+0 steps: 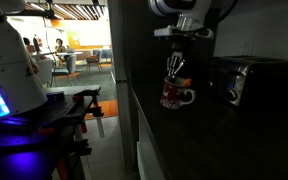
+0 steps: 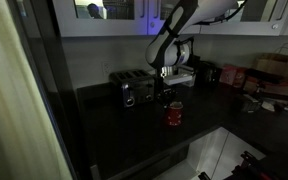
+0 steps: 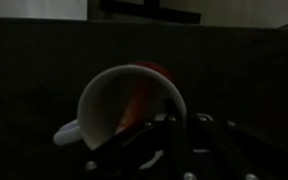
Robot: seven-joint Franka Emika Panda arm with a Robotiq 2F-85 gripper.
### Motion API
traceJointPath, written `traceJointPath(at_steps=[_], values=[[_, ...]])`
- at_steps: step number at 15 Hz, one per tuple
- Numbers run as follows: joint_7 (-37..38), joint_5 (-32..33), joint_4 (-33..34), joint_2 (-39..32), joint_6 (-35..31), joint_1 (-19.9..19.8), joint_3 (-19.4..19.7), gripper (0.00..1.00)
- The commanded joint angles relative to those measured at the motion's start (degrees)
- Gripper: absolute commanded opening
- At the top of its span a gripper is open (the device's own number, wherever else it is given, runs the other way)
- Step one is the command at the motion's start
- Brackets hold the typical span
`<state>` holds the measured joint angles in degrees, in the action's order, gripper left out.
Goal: Move the mug to the left slightly
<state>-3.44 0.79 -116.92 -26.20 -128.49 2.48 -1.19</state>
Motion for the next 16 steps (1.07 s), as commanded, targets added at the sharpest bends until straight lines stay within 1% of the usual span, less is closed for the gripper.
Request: traceJointPath(at_steps=[1, 4, 9, 10, 14, 16], values=[[-3.1, -1.9, -1.0, -0.6, -2.4, -2.5, -0.8, 0.03], [-3.0, -0.7, -1.3, -1.4, -3.5, -2.6, -0.3, 0.03], [-3.6, -0.9, -1.0, -1.6, -3.3, -3.1, -0.5, 0.03], [-3.3, -1.2, -1.4, -0.8, -3.1, -3.1, -0.6, 0.3], [-1.4, -1.9, -2.5, 2.5, -2.9, -2.7, -0.6, 0.58], [-0.7, -3.4, -3.0, 4.7, -2.5, -2.8, -0.8, 0.73]])
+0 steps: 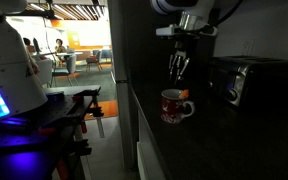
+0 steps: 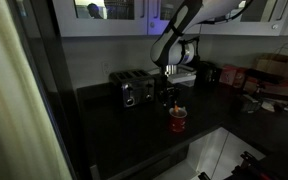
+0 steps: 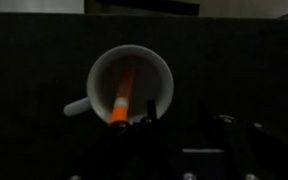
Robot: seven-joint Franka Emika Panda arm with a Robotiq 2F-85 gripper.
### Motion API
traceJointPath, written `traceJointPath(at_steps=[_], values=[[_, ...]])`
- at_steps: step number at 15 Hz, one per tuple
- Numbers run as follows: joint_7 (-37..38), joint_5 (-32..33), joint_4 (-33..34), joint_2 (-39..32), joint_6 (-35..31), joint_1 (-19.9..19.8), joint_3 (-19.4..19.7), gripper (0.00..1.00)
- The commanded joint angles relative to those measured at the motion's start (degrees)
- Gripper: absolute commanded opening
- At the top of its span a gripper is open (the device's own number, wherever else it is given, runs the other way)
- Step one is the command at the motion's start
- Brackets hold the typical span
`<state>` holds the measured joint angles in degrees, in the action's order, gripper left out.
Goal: Move the mug to the left slightly
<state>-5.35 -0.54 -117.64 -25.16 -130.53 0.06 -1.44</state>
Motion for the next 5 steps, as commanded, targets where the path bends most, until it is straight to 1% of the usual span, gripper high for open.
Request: traceJointPath(at_steps=[1, 2, 3, 4, 5], values=[[1.3, -3.1, -2.6, 4.8, -0.6, -0.5, -0.6, 0.81], [1.9, -3.6, -3.4, 6.3, -1.3, -0.4, -0.4, 0.88], [0.7, -5.2, -4.0, 7.8, -1.3, -0.9, -0.7, 0.97], [1.5, -5.9, -4.3, 9.0, -0.8, -0.9, -0.4, 1.0], [1.7, -6.6, -5.0, 10.3, -0.6, -1.0, -0.3, 1.0]])
